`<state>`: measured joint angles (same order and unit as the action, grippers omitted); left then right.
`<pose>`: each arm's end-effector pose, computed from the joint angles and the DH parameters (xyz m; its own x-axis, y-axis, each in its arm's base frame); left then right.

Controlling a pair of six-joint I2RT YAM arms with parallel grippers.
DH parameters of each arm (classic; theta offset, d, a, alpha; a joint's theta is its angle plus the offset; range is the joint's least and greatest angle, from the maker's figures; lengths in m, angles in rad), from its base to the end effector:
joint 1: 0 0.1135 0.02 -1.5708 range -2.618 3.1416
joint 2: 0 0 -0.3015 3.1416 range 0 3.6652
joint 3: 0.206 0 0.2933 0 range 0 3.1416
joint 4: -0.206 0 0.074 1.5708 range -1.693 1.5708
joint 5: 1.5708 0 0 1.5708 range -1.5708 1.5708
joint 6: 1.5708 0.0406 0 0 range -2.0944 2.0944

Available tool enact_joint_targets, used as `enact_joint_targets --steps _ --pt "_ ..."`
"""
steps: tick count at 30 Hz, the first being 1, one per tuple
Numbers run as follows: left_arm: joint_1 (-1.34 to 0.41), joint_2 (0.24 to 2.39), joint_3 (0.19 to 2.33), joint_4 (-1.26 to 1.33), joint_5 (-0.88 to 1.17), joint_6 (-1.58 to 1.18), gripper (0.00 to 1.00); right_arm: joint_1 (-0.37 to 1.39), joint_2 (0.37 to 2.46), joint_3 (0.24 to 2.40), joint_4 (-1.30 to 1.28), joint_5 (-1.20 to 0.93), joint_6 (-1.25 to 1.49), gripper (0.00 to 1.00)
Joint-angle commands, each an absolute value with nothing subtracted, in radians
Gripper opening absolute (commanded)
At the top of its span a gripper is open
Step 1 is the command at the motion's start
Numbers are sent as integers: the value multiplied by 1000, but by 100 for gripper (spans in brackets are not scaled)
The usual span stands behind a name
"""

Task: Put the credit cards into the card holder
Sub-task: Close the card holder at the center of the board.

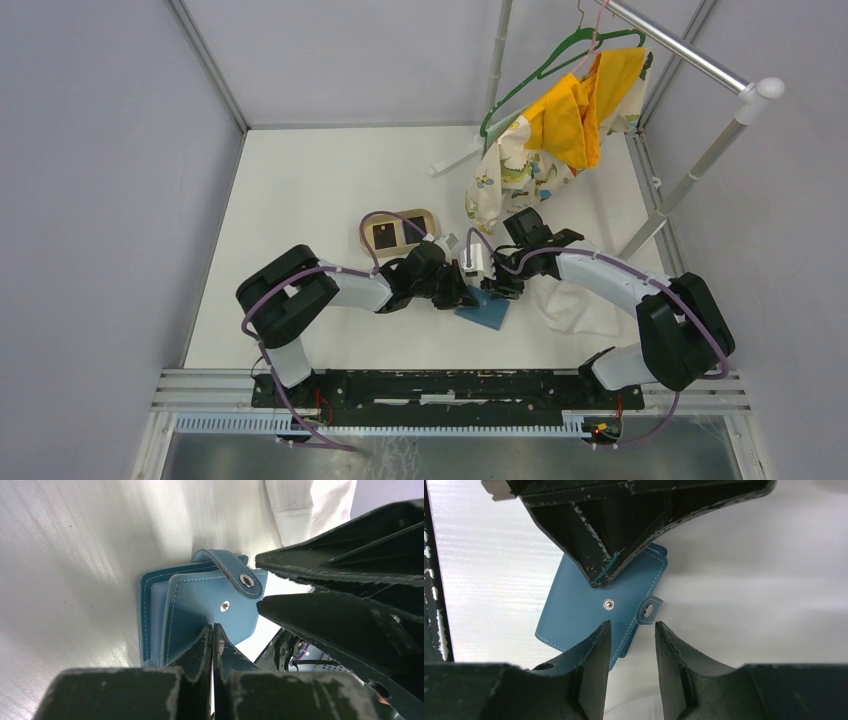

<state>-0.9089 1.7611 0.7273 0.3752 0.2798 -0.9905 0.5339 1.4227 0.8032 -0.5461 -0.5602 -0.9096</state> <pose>0.2154 -0.2947 0.1244 -0.9525 -0.0852 -0.2923 0.1747 0.6331 -0.7541 0.2359 0.1645 0.1942 -0.0032 -0.7786 -0.6275 -0.9998 0.0132 -0.0113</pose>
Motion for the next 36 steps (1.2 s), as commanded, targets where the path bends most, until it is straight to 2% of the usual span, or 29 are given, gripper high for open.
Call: enact_joint_targets --steps 1,5,10,20,25,36 --pt "-908 1785 742 367 267 -968 2 530 1388 859 -560 -586 -927 45" --pt "-909 1789 743 371 271 -968 2 535 1395 846 -525 -583 -897 51" --pt "-910 1792 740 375 274 -970 2 541 1420 839 -493 -576 -870 51" --pt "-910 1793 737 378 273 -971 2 556 1439 834 -462 -561 -837 42" --pt "-909 1790 732 379 273 -971 2 561 1438 838 -463 -560 -833 34" --pt "-910 1788 731 379 273 -971 2 562 1417 838 -491 -541 -817 1"
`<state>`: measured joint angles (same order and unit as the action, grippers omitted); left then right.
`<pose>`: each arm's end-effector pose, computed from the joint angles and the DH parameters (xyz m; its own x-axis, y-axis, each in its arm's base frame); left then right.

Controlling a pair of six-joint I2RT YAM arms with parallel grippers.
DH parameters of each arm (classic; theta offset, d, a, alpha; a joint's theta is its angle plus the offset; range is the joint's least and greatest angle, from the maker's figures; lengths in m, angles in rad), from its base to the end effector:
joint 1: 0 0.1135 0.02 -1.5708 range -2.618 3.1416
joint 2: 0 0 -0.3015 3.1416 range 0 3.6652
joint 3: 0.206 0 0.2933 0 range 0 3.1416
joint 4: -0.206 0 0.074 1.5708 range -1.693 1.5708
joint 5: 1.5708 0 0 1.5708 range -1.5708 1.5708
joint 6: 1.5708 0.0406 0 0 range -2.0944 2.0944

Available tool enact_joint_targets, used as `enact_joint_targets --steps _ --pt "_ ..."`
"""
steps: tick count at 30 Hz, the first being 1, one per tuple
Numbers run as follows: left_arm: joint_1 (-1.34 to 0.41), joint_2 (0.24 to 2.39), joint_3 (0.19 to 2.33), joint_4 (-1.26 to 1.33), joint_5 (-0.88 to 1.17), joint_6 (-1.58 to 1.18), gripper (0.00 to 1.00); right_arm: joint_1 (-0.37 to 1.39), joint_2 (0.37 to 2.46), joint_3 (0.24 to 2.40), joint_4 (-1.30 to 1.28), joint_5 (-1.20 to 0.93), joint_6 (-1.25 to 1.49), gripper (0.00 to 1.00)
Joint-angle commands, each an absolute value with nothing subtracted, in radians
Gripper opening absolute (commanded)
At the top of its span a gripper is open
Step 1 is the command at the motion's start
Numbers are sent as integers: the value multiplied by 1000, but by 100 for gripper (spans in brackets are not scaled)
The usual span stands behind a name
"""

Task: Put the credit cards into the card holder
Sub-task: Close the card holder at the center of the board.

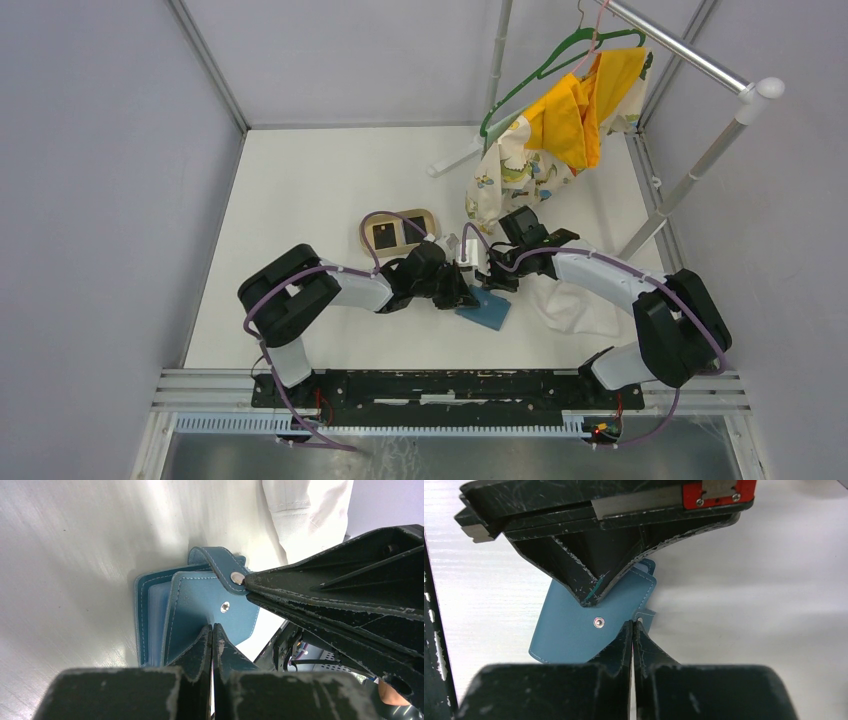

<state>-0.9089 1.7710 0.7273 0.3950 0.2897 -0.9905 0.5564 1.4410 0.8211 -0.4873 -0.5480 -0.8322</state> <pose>0.2159 -0.2960 0.1228 -0.9528 -0.0811 -0.2926 0.1807 0.6230 -0.7610 0.2420 0.1754 0.1973 -0.0318 -0.7630 -0.6456 -0.9983 0.0559 -0.0169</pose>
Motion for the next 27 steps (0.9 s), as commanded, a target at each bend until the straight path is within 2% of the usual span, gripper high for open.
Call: enact_joint_targets --steps 1,27 --pt "-910 1789 732 379 272 -971 2 562 1420 838 -495 -542 -814 0" --pt "-911 1783 721 389 273 -981 2 563 1358 691 -434 -597 -726 0"
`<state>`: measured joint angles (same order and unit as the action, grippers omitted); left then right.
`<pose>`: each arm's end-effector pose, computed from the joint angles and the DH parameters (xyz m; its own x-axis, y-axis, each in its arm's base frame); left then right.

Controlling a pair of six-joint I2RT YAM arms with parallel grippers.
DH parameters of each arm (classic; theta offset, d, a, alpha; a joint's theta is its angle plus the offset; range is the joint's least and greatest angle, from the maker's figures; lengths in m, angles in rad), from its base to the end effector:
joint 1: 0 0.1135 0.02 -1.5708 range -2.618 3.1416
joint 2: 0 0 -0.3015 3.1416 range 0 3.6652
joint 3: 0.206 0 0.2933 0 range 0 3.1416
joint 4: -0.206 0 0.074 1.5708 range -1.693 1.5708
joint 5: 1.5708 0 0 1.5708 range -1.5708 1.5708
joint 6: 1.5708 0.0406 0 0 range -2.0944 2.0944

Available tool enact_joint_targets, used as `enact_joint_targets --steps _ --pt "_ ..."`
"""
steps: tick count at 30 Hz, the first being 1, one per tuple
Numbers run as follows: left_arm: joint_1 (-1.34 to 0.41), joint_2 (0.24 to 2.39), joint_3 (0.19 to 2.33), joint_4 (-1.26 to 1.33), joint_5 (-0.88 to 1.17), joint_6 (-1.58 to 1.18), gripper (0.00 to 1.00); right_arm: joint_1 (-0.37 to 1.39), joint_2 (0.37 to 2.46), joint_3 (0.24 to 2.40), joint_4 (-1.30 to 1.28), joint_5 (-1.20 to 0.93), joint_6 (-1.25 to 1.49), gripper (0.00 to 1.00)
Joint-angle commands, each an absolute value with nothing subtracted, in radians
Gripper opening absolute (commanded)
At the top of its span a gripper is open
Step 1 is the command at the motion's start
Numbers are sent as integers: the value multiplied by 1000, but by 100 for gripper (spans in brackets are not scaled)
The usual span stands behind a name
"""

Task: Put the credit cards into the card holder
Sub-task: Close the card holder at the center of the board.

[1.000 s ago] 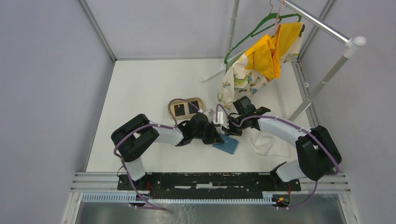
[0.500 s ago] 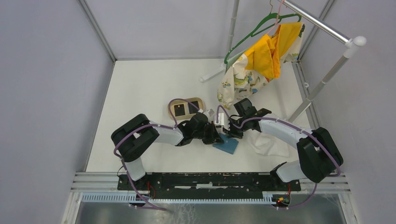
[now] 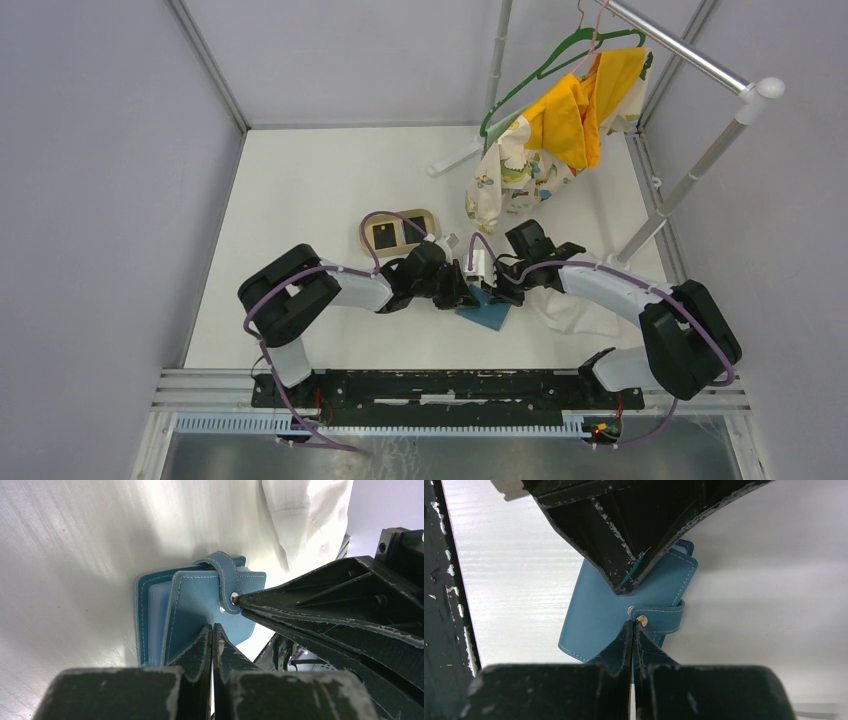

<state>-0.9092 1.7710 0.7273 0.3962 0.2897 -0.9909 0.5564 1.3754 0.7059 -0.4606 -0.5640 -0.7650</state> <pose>0.2159 -0.2961 0.1229 -0.9527 -0.0813 -0.2929 0.1810 0.6222 -0.7616 0.2178 0.1610 0.1802 -0.1108 -0.7582 -0.6426 -0.9936 0.1000 0.0534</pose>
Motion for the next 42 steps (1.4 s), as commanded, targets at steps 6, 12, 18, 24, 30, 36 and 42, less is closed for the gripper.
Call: enact_joint_targets --steps 6,12,18,24,30,36,42 --pt "-913 1783 721 390 273 -981 2 563 1344 690 -401 -604 -693 0" --pt "-913 1782 722 391 273 -981 2 562 1339 686 -416 -629 -703 0" --pt "-912 1786 725 390 273 -982 2 566 1355 683 -449 -635 -730 0" --pt "-913 1786 727 390 274 -982 2 580 1360 680 -449 -622 -732 0" --pt "-916 1786 728 391 273 -982 2 601 1371 679 -461 -609 -740 0" --pt "-915 1789 729 391 273 -982 2 606 1356 664 -474 -596 -752 0" --pt "-915 1781 728 391 273 -980 2 614 1359 659 -468 -582 -748 0"
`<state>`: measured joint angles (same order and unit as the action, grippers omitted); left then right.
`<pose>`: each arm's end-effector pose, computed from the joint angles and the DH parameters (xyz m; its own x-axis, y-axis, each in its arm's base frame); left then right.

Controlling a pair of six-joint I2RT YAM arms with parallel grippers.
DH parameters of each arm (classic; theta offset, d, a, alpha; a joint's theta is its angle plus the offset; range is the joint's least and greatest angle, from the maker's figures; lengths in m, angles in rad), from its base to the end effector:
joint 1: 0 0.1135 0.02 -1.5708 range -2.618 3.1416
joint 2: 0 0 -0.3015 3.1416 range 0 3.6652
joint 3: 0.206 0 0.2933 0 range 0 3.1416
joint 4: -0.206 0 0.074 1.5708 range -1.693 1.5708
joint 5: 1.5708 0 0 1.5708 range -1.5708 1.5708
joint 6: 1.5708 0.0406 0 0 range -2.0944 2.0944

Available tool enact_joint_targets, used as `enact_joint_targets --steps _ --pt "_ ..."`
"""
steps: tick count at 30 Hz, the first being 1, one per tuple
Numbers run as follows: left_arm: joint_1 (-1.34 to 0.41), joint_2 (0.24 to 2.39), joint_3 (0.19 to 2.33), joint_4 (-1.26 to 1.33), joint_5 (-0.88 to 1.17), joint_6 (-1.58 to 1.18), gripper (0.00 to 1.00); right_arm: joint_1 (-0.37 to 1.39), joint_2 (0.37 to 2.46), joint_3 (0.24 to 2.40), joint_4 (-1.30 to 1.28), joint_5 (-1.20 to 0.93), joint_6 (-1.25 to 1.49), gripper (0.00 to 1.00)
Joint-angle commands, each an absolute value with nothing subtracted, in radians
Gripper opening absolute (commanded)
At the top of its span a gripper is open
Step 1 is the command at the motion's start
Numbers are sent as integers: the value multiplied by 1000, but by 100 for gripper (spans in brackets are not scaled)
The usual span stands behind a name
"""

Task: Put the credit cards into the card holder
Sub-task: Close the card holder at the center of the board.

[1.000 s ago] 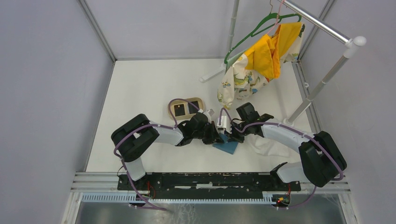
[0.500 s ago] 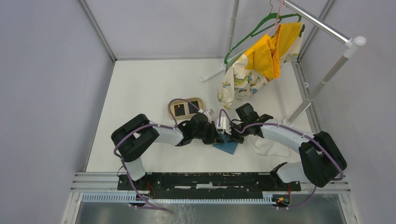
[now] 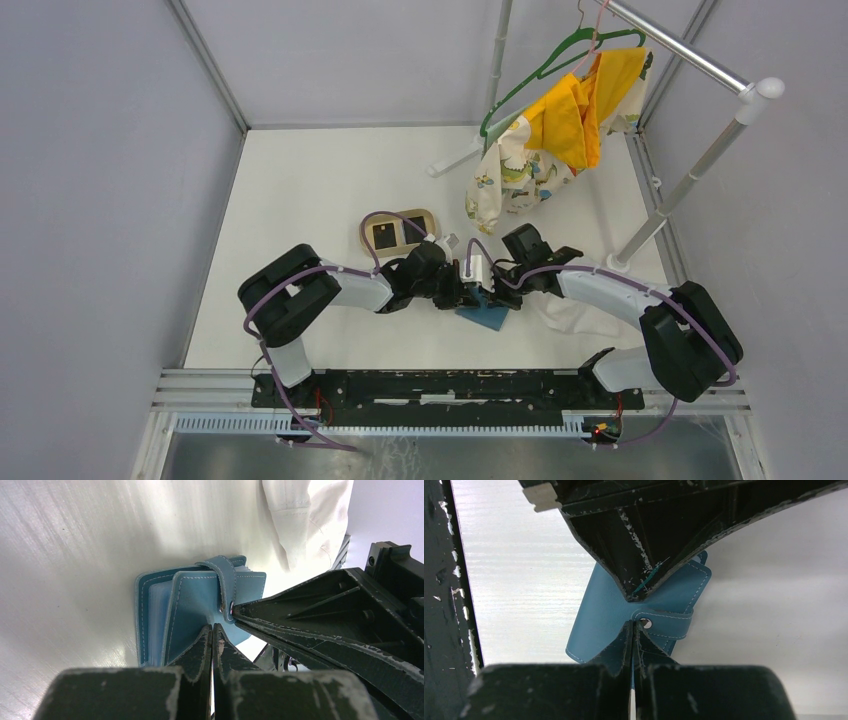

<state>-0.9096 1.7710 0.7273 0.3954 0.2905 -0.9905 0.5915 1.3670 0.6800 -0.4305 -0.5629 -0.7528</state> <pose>0.2157 -0.2962 0.1229 -0.9529 -0.0800 -0.2924 0.1814 0.6223 -0.7615 0.2091 0.1666 0.1757 -0.0896 -0.7567 -0.6476 -0.9959 0.0745 0.0507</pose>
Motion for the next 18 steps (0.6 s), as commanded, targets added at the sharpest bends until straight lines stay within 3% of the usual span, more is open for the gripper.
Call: enact_joint_targets --steps 1,18 --pt "-915 1781 727 391 273 -979 2 614 1362 661 -464 -578 -743 0" --pt "-917 1666 717 429 249 -998 3 614 1373 667 -428 -533 -703 0"
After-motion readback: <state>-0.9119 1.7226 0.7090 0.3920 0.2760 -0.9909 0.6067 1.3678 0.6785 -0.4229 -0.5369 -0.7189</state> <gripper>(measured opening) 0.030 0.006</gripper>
